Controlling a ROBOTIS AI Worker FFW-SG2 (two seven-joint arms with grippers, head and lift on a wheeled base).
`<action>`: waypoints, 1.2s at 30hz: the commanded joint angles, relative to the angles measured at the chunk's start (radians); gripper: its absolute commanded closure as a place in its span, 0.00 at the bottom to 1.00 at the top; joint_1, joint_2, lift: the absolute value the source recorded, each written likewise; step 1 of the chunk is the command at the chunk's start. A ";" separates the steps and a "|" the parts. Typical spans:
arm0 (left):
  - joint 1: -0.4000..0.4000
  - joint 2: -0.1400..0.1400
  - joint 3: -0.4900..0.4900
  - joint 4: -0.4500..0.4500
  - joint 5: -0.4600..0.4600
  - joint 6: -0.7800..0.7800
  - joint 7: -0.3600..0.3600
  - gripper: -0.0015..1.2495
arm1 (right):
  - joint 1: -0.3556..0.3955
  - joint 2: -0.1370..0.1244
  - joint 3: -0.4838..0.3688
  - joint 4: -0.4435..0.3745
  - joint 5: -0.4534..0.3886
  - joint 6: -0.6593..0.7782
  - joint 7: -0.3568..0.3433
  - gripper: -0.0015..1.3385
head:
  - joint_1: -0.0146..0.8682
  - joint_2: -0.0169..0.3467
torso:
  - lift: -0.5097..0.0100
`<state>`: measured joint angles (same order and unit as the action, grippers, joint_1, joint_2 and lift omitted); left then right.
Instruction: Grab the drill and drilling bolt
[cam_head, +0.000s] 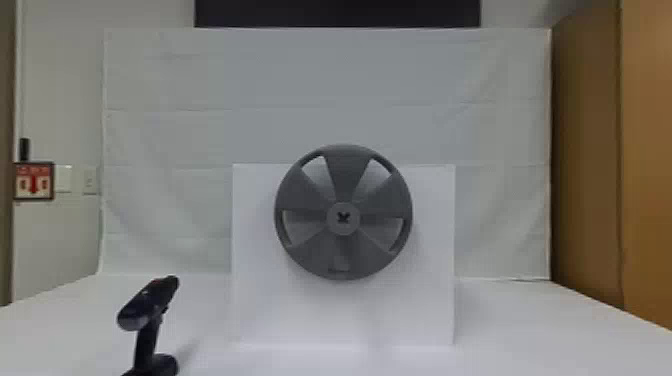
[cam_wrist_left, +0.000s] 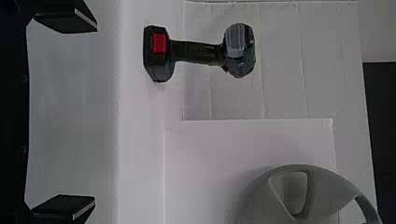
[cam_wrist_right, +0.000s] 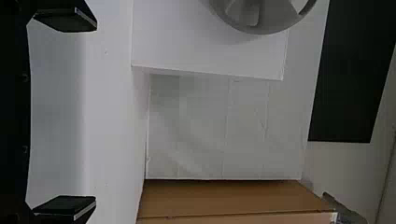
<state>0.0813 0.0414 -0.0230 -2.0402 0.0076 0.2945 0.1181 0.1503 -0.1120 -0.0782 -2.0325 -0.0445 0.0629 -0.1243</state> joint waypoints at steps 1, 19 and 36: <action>0.000 0.000 0.000 0.000 0.000 0.000 0.000 0.00 | 0.000 0.000 0.000 0.000 0.000 0.000 0.000 0.00 | 0.00 0.19 | 0.22; 0.000 0.000 0.000 0.000 0.000 0.000 0.000 0.00 | 0.000 0.000 0.000 0.000 0.000 0.000 0.000 0.00 | 0.00 0.19 | 0.22; 0.000 0.000 0.000 0.000 0.000 0.000 0.000 0.00 | 0.000 0.000 0.000 0.000 0.000 0.000 0.000 0.00 | 0.00 0.19 | 0.22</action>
<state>0.0813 0.0414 -0.0230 -2.0402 0.0076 0.2945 0.1181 0.1503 -0.1120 -0.0782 -2.0325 -0.0445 0.0629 -0.1243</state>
